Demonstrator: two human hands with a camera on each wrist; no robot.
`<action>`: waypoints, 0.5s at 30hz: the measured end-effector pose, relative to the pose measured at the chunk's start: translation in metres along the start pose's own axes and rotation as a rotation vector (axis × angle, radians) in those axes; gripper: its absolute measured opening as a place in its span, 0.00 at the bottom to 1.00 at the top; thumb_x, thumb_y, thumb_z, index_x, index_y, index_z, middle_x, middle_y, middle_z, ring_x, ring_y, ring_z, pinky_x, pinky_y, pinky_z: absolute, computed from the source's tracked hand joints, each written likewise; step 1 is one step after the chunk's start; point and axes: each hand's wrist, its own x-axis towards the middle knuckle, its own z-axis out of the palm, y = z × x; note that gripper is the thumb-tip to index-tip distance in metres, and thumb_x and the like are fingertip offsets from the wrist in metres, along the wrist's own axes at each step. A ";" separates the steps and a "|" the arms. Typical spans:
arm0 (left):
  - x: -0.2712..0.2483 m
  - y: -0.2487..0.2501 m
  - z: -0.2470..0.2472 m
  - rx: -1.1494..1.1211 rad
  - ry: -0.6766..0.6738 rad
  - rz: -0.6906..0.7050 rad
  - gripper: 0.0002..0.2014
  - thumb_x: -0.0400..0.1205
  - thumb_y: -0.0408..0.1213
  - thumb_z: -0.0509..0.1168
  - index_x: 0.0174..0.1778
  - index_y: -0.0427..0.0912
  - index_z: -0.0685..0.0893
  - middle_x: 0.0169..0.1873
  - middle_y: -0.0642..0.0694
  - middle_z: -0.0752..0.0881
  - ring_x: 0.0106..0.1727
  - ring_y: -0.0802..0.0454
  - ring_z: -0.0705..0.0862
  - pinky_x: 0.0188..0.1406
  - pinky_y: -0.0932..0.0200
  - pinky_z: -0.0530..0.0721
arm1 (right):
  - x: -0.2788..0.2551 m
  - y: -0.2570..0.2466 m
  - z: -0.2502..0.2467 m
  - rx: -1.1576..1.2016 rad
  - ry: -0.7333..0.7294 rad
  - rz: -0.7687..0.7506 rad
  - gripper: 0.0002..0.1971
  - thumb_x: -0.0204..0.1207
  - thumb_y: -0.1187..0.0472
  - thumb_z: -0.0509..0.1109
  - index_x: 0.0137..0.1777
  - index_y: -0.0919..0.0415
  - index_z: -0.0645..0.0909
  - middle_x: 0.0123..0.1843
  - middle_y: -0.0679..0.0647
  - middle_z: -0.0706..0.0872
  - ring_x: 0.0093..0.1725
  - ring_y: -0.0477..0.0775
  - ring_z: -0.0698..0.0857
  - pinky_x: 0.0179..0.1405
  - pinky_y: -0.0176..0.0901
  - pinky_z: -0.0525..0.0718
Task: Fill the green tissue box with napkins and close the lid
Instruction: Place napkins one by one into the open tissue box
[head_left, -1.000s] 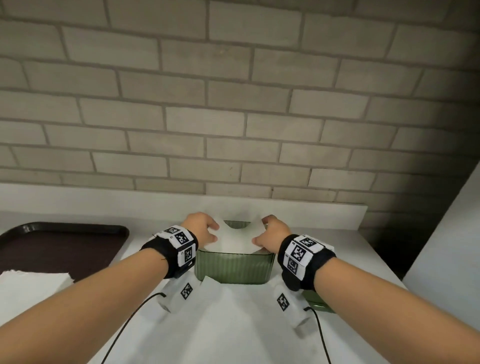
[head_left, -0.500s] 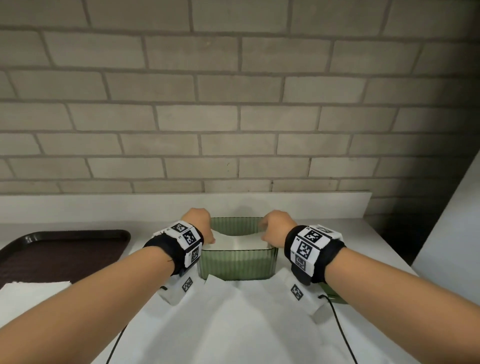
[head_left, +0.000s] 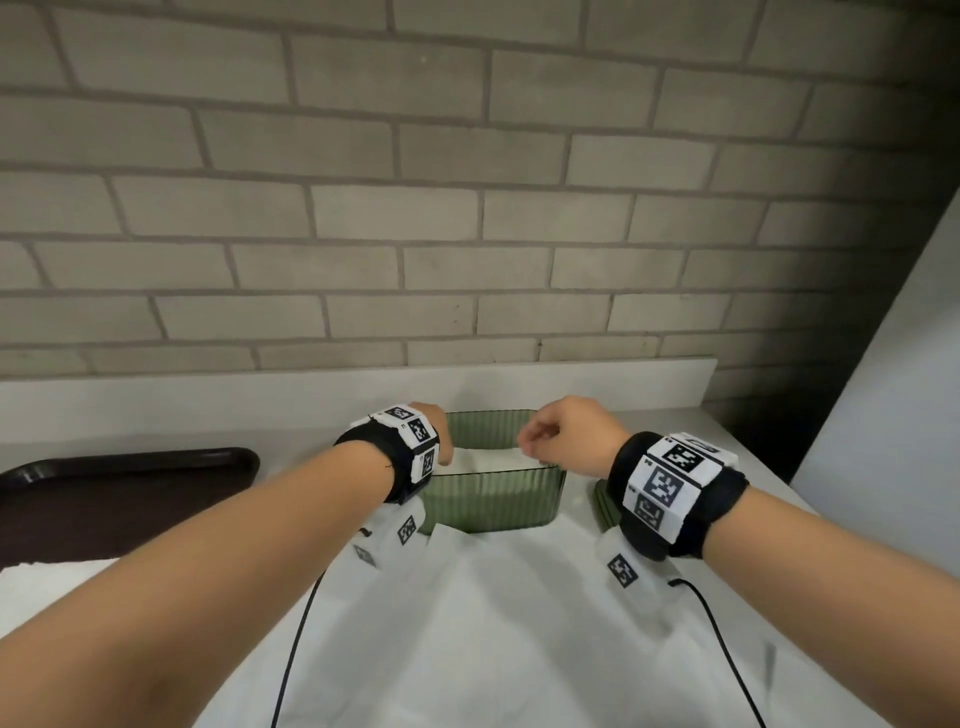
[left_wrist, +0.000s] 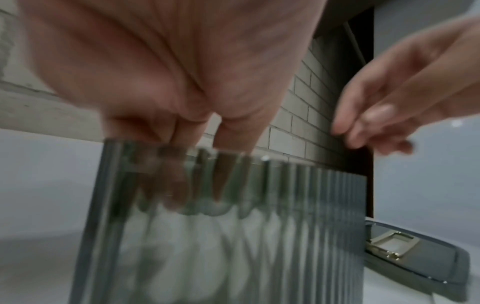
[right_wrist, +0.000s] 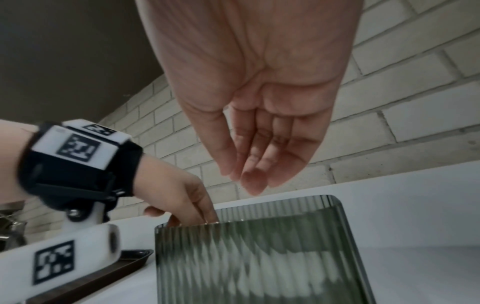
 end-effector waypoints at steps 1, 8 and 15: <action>0.002 -0.001 0.000 0.010 0.000 0.004 0.16 0.75 0.40 0.66 0.26 0.43 0.69 0.25 0.47 0.74 0.32 0.47 0.76 0.26 0.65 0.71 | -0.004 -0.003 0.000 0.021 -0.011 -0.002 0.05 0.74 0.64 0.71 0.43 0.57 0.88 0.35 0.45 0.86 0.37 0.48 0.86 0.39 0.33 0.82; 0.008 0.003 0.015 0.149 -0.050 0.098 0.09 0.80 0.42 0.64 0.50 0.42 0.84 0.46 0.45 0.83 0.49 0.45 0.81 0.50 0.55 0.80 | -0.048 -0.002 0.011 -0.148 -0.409 0.044 0.11 0.69 0.60 0.77 0.52 0.54 0.86 0.38 0.47 0.88 0.34 0.41 0.82 0.32 0.28 0.79; -0.036 0.014 0.002 -0.095 0.198 0.195 0.11 0.79 0.44 0.62 0.46 0.41 0.85 0.42 0.45 0.86 0.46 0.43 0.84 0.42 0.58 0.81 | -0.098 0.040 0.033 -0.497 -0.749 -0.012 0.35 0.62 0.51 0.82 0.69 0.46 0.73 0.57 0.45 0.72 0.56 0.46 0.74 0.53 0.35 0.75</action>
